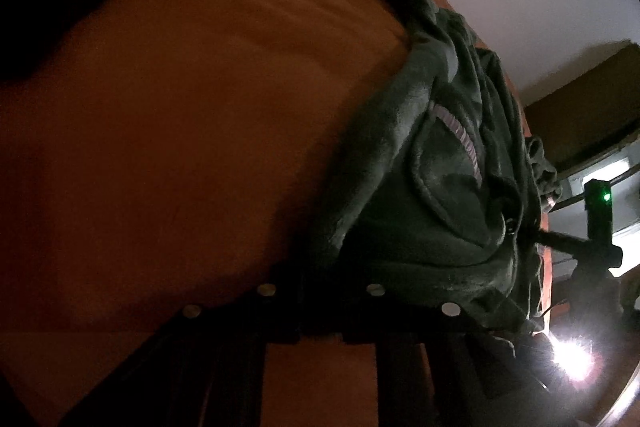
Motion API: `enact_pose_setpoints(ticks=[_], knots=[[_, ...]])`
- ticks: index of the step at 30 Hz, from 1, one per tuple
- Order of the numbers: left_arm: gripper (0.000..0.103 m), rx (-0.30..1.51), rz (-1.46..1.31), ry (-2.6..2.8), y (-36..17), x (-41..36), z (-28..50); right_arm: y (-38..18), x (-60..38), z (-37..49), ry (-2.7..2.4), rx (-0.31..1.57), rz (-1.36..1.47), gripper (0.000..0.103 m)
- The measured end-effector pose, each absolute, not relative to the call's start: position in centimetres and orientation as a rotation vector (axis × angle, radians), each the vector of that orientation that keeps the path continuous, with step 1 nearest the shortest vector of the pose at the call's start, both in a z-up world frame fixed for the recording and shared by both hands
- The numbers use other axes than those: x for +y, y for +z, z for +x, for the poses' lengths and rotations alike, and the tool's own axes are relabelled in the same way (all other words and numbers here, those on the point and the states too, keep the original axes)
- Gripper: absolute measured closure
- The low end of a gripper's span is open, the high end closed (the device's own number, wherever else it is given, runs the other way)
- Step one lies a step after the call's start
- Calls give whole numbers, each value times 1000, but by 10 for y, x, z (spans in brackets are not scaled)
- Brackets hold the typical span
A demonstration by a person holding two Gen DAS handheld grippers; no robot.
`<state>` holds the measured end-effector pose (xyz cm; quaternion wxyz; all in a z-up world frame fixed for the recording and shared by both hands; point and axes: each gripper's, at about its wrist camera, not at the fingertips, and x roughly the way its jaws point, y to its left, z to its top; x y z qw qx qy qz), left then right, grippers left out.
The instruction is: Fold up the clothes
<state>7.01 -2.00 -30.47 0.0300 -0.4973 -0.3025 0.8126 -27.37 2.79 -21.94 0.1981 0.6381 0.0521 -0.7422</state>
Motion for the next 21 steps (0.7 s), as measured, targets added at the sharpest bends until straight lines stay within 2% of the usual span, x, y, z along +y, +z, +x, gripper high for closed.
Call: enact_pose_setpoints(ticks=[3, 5, 6, 10, 18, 21], knots=[[88, -940, -1521, 2502, -307, -7, 58, -224, 42, -273, -1970, 61, 1839, 92], [88, -957, -1513, 2494, -310, -3, 53, -225, 47, -267, -1906, 21, 1838, 78], [88, -973, -1512, 2488, -311, -4, 53, -224, 47, -265, -1897, 13, 1823, 74], [87, -983, -1522, 2485, -313, -5, 54, -212, 41, -257, -1943, 3, 1707, 73], [87, -765, -1553, 2581, -306, 16, 45, -205, 54, -255, -1955, -408, 1652, 73], [87, -755, -1555, 2597, -305, 18, 45, -203, 60, -255, -1945, -567, 1628, 59]])
